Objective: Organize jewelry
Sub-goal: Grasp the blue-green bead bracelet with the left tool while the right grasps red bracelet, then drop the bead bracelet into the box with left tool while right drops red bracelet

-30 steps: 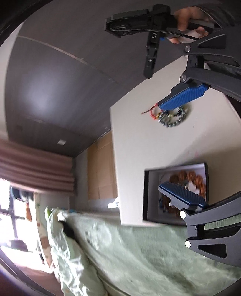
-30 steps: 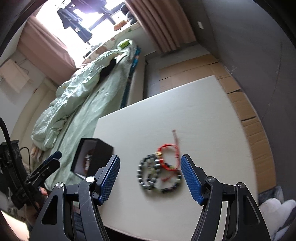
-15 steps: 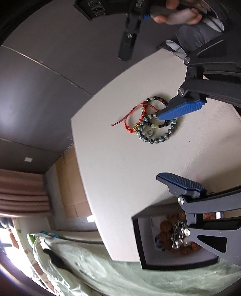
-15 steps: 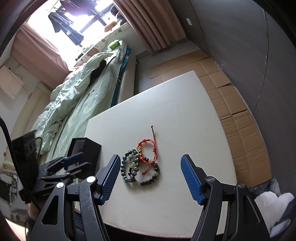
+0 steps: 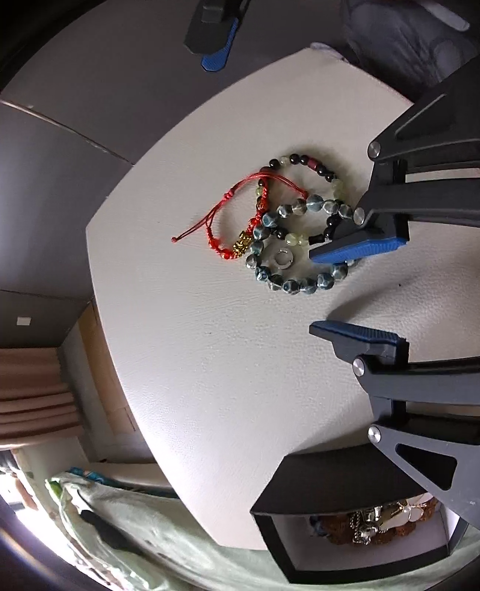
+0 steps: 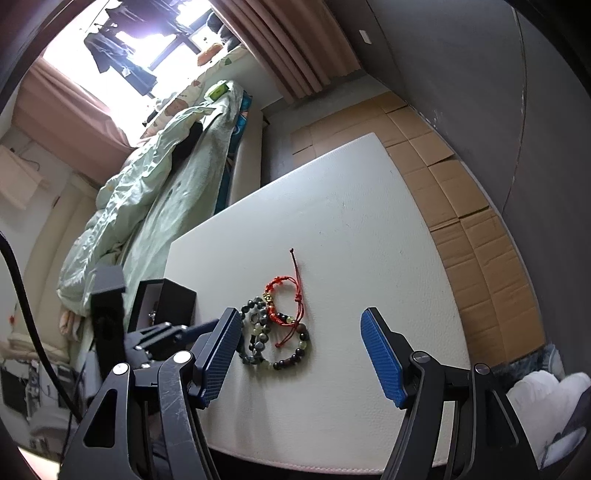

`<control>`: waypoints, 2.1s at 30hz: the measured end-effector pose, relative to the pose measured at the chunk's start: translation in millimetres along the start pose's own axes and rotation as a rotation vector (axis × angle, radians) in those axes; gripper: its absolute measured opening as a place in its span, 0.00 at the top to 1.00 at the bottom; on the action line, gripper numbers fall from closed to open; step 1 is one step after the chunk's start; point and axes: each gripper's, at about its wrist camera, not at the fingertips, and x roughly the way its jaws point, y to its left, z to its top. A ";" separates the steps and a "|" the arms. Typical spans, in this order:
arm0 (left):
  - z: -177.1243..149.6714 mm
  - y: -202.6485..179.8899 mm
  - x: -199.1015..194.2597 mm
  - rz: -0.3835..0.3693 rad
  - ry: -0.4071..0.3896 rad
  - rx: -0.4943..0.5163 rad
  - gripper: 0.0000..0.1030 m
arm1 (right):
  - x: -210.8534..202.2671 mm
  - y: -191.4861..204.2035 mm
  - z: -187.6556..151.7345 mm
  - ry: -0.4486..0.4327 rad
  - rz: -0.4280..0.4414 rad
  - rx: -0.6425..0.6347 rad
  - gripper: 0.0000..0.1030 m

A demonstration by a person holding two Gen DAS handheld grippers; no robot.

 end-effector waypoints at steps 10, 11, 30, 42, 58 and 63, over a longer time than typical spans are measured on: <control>2.6 3.3 -2.6 -0.030 -0.004 -0.031 0.91 | 6.7 5.8 -0.1 0.017 -0.005 -0.009 0.33; 2.8 5.1 -5.0 -0.036 -0.011 -0.037 0.91 | 6.8 5.2 -0.1 0.017 -0.004 -0.005 0.33; 17.3 25.0 -57.3 -0.151 -0.179 -0.133 0.91 | 55.1 7.0 2.9 0.086 -0.029 -0.015 0.46; 13.1 45.4 -77.4 -0.165 -0.233 -0.185 0.91 | 94.1 40.5 2.2 0.126 -0.232 -0.244 0.77; 9.8 65.3 -125.5 -0.107 -0.323 -0.234 0.91 | 53.0 62.4 -1.0 0.017 -0.239 -0.282 0.94; 7.6 78.0 -154.8 -0.054 -0.360 -0.239 0.91 | 32.2 68.5 3.0 -0.048 -0.148 -0.257 0.94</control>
